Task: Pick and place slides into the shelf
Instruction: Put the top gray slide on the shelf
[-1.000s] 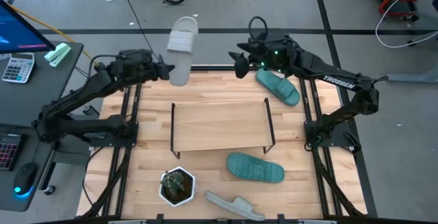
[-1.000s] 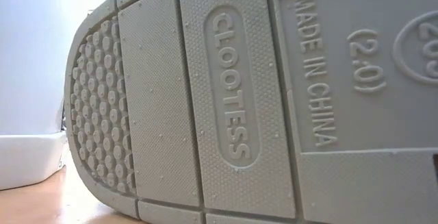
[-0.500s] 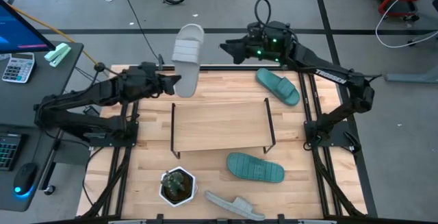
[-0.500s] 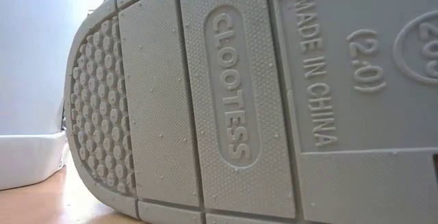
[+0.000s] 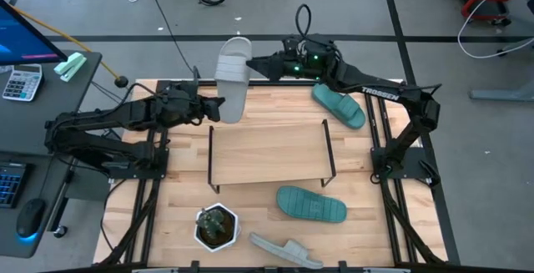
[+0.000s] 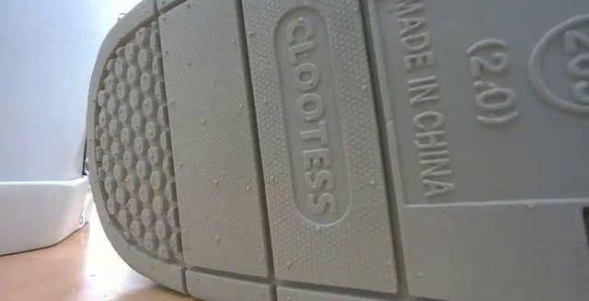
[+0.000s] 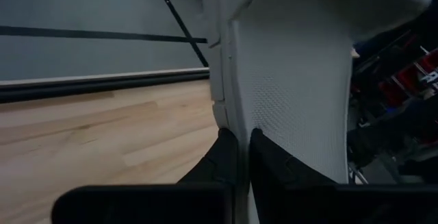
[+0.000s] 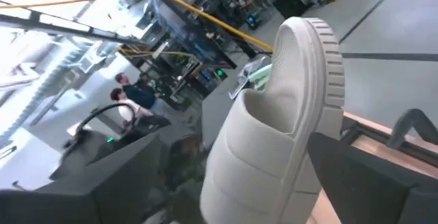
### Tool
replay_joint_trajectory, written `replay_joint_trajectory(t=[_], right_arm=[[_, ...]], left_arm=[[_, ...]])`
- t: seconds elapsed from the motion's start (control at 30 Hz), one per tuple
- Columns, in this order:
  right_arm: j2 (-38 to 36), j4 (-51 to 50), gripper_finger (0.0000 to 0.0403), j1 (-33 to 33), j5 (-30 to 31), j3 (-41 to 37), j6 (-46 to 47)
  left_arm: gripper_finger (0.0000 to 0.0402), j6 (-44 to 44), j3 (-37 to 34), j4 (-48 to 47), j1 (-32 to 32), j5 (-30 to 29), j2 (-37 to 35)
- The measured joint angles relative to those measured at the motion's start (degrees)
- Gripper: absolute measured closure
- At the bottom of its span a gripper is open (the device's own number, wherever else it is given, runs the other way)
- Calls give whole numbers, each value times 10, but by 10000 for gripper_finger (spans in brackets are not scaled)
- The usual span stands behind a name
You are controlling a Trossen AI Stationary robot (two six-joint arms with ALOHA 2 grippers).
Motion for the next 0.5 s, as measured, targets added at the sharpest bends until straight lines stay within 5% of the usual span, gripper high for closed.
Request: replay_joint_trajectory(t=[0.5], right_arm=[[-22, -75, 41, -30, 80, 0, -60]], left_arm=[[382, 2, 0, 5, -18, 5, 0]])
